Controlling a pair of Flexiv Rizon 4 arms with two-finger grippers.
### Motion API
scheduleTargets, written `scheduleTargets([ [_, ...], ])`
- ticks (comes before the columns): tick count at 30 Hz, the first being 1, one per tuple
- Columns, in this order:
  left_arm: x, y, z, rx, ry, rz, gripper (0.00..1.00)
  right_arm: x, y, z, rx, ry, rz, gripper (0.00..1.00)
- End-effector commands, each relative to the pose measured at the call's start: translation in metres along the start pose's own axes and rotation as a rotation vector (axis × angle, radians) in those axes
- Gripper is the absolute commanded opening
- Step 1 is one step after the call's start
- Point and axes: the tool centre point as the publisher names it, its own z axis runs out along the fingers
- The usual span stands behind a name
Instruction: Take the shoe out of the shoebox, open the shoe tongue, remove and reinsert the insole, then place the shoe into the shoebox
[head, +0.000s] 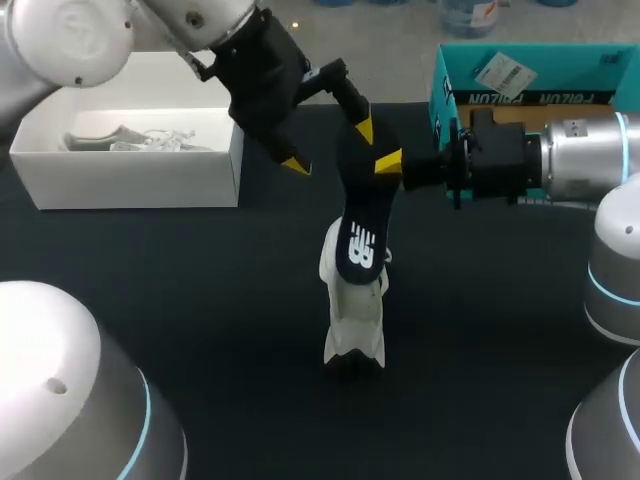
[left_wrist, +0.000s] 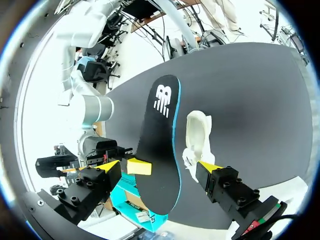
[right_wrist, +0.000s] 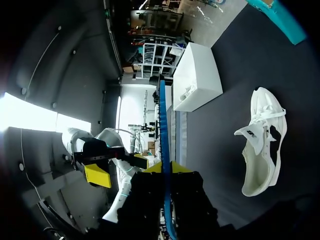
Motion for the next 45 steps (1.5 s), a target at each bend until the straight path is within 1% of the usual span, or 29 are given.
scheduleTargets([
  [1,0.016,0.000,0.007,-0.065,-0.520,-0.001,1.00,0.002,-0.002,-0.001,-0.003,0.017,-0.007,0.00],
  [2,0.015,0.002,0.008,-0.087,-0.554,0.001,1.00,0.003,-0.002,-0.002,-0.004,0.020,-0.007,0.00],
  [4,0.014,0.004,0.009,-0.097,-0.602,0.001,1.00,0.003,-0.002,-0.002,-0.010,0.033,-0.005,0.00],
  [6,0.012,0.006,0.011,-0.118,-0.641,0.007,0.82,0.004,-0.001,-0.004,-0.016,0.094,-0.006,0.00],
  [7,0.012,0.007,0.013,-0.126,-0.670,0.020,0.76,0.005,-0.001,-0.005,-0.019,0.124,-0.008,0.00],
  [9,0.012,0.007,0.017,-0.138,-0.687,0.037,0.77,0.006,0.000,-0.006,-0.026,0.161,-0.008,0.00],
  [11,0.011,0.008,0.019,-0.162,-0.708,0.053,0.74,0.008,0.000,-0.008,-0.032,0.166,-0.009,0.00],
  [13,0.010,0.008,0.021,-0.180,-0.731,0.053,0.59,0.010,0.002,-0.009,-0.039,0.161,-0.009,0.00],
  [14,0.010,0.009,0.023,-0.178,-0.727,0.053,0.63,0.011,0.002,-0.009,-0.040,0.162,-0.009,0.00],
  [15,0.011,0.009,0.024,-0.184,-0.730,0.055,0.73,0.012,0.002,-0.010,-0.041,0.161,-0.010,0.00],
  [16,0.011,0.010,0.025,-0.192,-0.732,0.055,0.79,0.012,0.003,-0.010,-0.042,0.161,-0.010,0.00],
  [17,0.010,0.011,0.026,-0.203,-0.740,0.059,0.73,0.013,0.003,-0.010,-0.042,0.159,-0.011,0.00],
  [20,0.008,0.013,0.029,-0.239,-0.759,0.070,0.49,0.014,0.004,-0.008,-0.041,0.157,-0.011,0.00],
  [21,0.007,0.013,0.031,-0.243,-0.764,0.070,0.45,0.014,0.004,-0.008,-0.038,0.158,-0.011,0.00],
  [22,0.006,0.013,0.032,-0.262,-0.771,0.079,0.44,0.014,0.005,-0.007,-0.035,0.158,-0.011,0.00],
  [23,0.005,0.014,0.033,-0.278,-0.782,0.079,0.44,0.015,0.005,-0.006,-0.033,0.159,-0.011,0.00],
  [25,0.001,0.015,0.035,-0.297,-0.807,0.089,0.41,0.015,0.006,-0.004,-0.027,0.160,-0.010,0.00],
  [26,-0.001,0.015,0.037,-0.300,-0.815,0.088,0.39,0.015,0.006,-0.003,-0.022,0.161,-0.009,0.00],
  [30,-0.005,0.014,0.041,-0.296,-0.817,0.081,0.40,0.014,0.007,0.000,-0.011,0.161,-0.005,0.00],
  [32,-0.006,0.014,0.042,-0.302,-0.834,0.090,0.38,0.014,0.008,0.000,-0.009,0.162,-0.004,0.00],
  [36,-0.009,0.014,0.043,-0.301,-0.834,0.086,0.33,0.013,0.007,0.001,-0.007,0.163,-0.002,0.00],
  [38,-0.009,0.014,0.044,-0.303,-0.836,0.085,0.32,0.012,0.006,0.000,-0.008,0.165,0.000,0.00],
  [40,-0.008,0.014,0.045,-0.302,-0.834,0.083,0.24,0.012,0.005,0.000,-0.010,0.167,0.000,0.00],
  [41,-0.008,0.014,0.046,-0.302,-0.835,0.084,0.22,0.012,0.004,-0.001,-0.011,0.168,-0.001,0.00],
  [42,-0.007,0.013,0.046,-0.300,-0.831,0.081,0.17,0.012,0.004,-0.001,-0.011,0.168,-0.001,0.00],
  [43,-0.007,0.013,0.047,-0.303,-0.835,0.081,0.10,0.012,0.003,-0.001,-0.012,0.169,-0.002,0.00],
  [44,-0.007,0.012,0.047,-0.302,-0.835,0.081,0.00,0.012,0.003,-0.001,-0.012,0.169,-0.002,0.00],
  [45,-0.008,0.012,0.048,-0.301,-0.835,0.080,0.00,0.012,0.002,-0.001,-0.012,0.170,-0.003,0.00],
])
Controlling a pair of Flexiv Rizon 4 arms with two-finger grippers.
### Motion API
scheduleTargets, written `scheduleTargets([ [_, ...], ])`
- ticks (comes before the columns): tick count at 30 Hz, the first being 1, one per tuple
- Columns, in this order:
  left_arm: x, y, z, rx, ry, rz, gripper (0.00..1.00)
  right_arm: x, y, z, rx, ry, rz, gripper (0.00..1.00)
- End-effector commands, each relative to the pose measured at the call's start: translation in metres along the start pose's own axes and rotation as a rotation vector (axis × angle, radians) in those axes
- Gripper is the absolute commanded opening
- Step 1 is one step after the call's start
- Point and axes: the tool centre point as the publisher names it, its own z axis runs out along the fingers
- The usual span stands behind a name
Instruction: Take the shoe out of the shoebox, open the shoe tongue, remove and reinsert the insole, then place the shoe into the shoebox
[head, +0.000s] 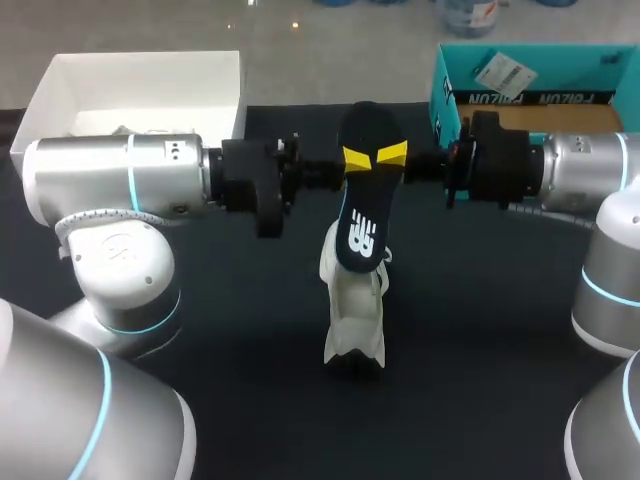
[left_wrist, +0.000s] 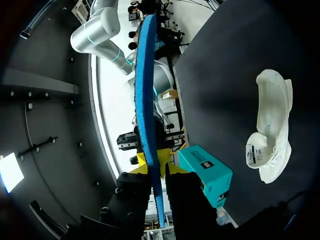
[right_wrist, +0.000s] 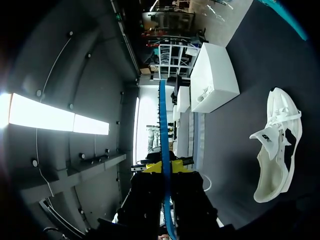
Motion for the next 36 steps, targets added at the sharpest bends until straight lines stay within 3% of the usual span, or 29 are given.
scheduleTargets([
  [1,0.002,-0.004,0.002,-0.005,-0.012,-0.001,0.00,0.000,-0.004,0.001,-0.006,0.002,-0.002,0.00],
  [3,0.002,-0.005,0.002,0.001,-0.009,-0.006,0.00,0.000,-0.005,0.001,-0.007,0.005,-0.004,0.00],
  [4,0.001,-0.005,0.003,0.005,-0.006,-0.009,0.00,0.000,-0.006,0.001,-0.007,0.005,-0.005,0.16],
  [5,0.001,-0.006,0.003,0.009,-0.004,-0.011,0.00,0.000,-0.007,0.000,-0.006,0.005,-0.005,0.46],
  [6,0.001,-0.006,0.003,0.012,0.004,-0.022,0.00,-0.001,-0.007,0.000,-0.006,0.005,-0.003,0.96],
  [7,0.001,-0.007,0.003,0.011,0.007,-0.032,0.00,-0.002,-0.008,-0.001,-0.008,0.004,0.004,1.00],
  [12,0.000,-0.009,0.001,0.008,0.040,-0.113,0.00,-0.003,-0.016,-0.013,-0.028,-0.091,0.037,1.00],
  [23,0.002,-0.014,-0.003,0.026,0.062,-0.188,0.00,-0.015,-0.037,-0.058,-0.104,-0.183,0.104,1.00],
  [36,-0.001,-0.014,-0.009,0.025,0.078,-0.222,0.00,-0.021,-0.057,-0.084,-0.134,-0.316,0.149,1.00],
])
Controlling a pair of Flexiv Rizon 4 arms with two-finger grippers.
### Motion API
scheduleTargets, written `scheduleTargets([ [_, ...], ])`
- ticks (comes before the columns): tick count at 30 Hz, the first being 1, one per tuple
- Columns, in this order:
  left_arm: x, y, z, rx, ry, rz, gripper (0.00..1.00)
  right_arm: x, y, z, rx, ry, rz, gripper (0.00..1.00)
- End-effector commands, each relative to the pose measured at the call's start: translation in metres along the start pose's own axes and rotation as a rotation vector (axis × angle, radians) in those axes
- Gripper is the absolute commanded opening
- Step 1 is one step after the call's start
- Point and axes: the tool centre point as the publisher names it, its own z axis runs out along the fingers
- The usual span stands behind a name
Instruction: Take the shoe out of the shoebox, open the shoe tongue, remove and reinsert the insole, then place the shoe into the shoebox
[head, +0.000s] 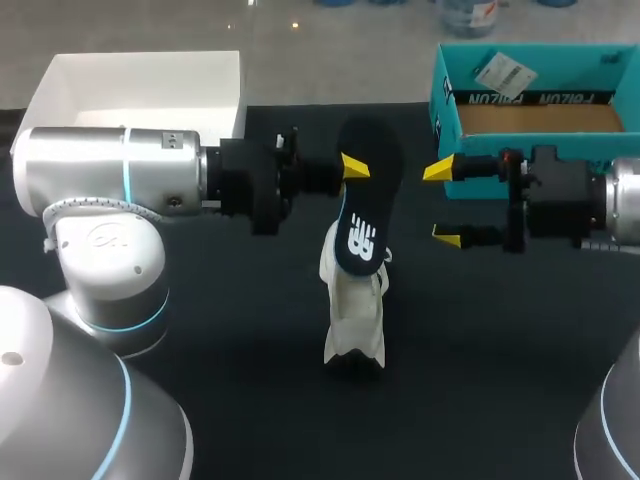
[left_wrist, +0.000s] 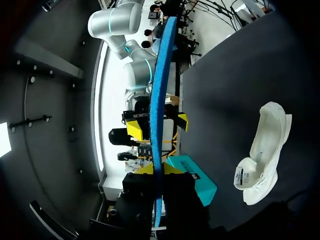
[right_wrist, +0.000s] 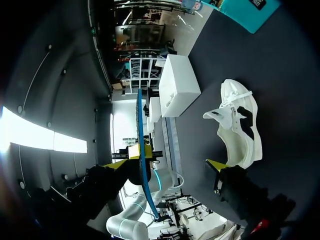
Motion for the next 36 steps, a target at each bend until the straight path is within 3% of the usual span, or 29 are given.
scheduleTargets([
  [1,0.000,-0.003,-0.006,0.004,0.019,-0.005,0.00,-0.004,-0.012,-0.018,-0.013,-0.076,0.014,1.00],
  [4,0.001,-0.005,-0.008,0.003,0.028,-0.017,0.00,-0.008,-0.016,-0.024,-0.027,-0.148,0.025,1.00],
  [13,-0.001,-0.017,-0.012,0.005,0.025,-0.060,0.00,-0.008,-0.016,-0.024,-0.027,-0.148,0.025,1.00],
  [18,-0.016,-0.022,-0.017,-0.032,-0.003,-0.088,0.00,-0.008,-0.016,-0.024,-0.027,-0.148,0.025,1.00],
  [21,-0.016,-0.022,-0.017,-0.032,-0.003,-0.088,0.00,-0.024,-0.017,-0.027,-0.038,-0.169,0.023,1.00],
  [26,-0.016,-0.022,-0.017,-0.032,-0.003,-0.088,0.00,-0.039,-0.026,-0.045,-0.036,-0.196,0.033,1.00],
  [36,-0.016,-0.022,-0.017,-0.032,-0.003,-0.088,0.00,-0.048,-0.036,-0.084,-0.089,-0.283,0.043,1.00],
])
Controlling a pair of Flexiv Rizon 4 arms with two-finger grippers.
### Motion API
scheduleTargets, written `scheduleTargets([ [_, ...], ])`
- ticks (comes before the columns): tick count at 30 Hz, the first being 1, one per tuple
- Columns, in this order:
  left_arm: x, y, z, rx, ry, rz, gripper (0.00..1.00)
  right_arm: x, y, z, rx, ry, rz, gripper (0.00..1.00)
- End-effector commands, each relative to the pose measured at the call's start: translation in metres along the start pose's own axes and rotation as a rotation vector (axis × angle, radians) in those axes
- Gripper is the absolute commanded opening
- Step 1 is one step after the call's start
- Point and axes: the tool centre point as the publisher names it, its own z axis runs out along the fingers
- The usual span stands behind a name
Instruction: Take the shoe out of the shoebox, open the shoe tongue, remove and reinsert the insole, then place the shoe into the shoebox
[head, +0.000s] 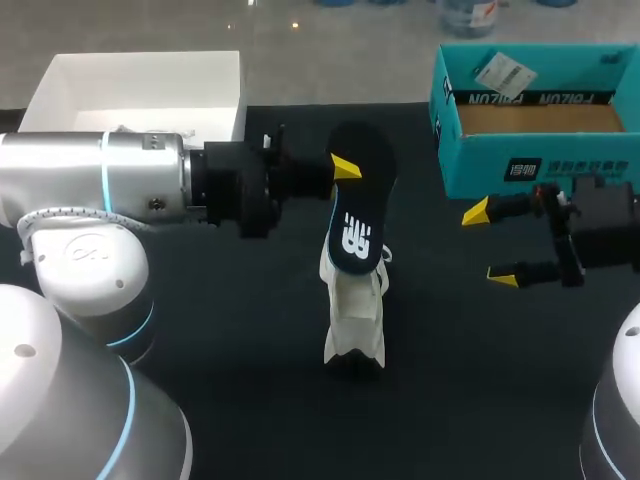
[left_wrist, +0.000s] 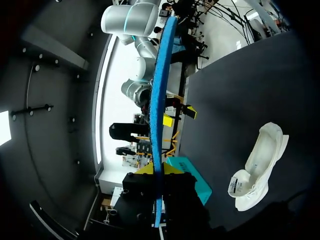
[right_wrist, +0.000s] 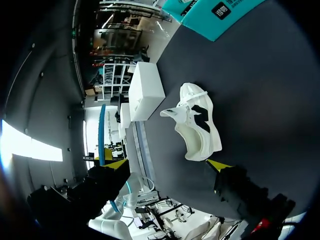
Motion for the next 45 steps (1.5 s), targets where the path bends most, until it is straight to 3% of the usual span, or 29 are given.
scheduleTargets([
  [1,0.000,-0.001,0.001,-0.003,0.001,0.001,0.00,-0.004,-0.015,-0.034,-0.031,-0.022,0.015,1.00],
  [5,0.000,-0.001,0.001,-0.003,0.001,0.001,0.00,-0.006,-0.017,-0.042,-0.069,-0.019,0.023,1.00],
  [18,0.000,-0.001,0.001,-0.003,0.001,0.001,0.00,-0.006,-0.017,-0.042,-0.069,-0.019,0.023,1.00],
  [23,0.004,-0.032,-0.003,0.025,0.006,-0.213,0.00,-0.006,-0.017,-0.042,-0.069,-0.019,0.023,1.00],
  [33,0.028,-0.079,-0.027,0.102,0.190,-0.421,0.00,-0.006,-0.017,-0.042,-0.069,-0.019,0.023,1.00],
  [38,0.045,-0.086,-0.040,0.115,0.260,-0.485,0.00,-0.006,-0.017,-0.042,-0.069,-0.019,0.023,1.00],
  [45,0.069,-0.093,-0.043,0.103,0.300,-0.546,0.00,-0.006,-0.017,-0.042,-0.069,-0.019,0.023,1.00],
])
